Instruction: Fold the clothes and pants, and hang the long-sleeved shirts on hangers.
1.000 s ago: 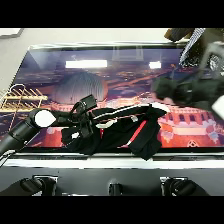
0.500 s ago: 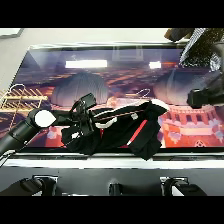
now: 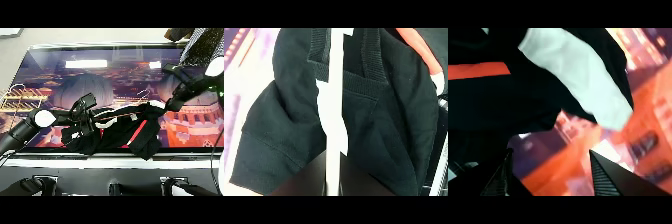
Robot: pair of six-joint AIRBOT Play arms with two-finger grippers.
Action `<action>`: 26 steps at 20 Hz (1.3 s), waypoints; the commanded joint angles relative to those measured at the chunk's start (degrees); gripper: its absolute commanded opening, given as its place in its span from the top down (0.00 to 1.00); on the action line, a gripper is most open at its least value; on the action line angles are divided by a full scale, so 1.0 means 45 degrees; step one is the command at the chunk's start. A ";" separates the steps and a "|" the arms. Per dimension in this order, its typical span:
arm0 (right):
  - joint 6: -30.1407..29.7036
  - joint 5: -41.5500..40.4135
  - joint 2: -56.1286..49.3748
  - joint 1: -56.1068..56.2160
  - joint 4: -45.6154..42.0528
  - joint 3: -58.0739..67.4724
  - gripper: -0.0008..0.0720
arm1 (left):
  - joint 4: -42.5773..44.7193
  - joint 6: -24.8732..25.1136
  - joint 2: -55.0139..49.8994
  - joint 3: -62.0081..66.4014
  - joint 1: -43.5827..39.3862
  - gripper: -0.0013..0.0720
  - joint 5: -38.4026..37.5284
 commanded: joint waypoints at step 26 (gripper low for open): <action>-0.5542 -0.1336 -0.2278 0.0840 0.3104 0.0005 0.81 | 0.0010 0.0000 -0.0005 0.0000 0.0005 0.93 -0.0010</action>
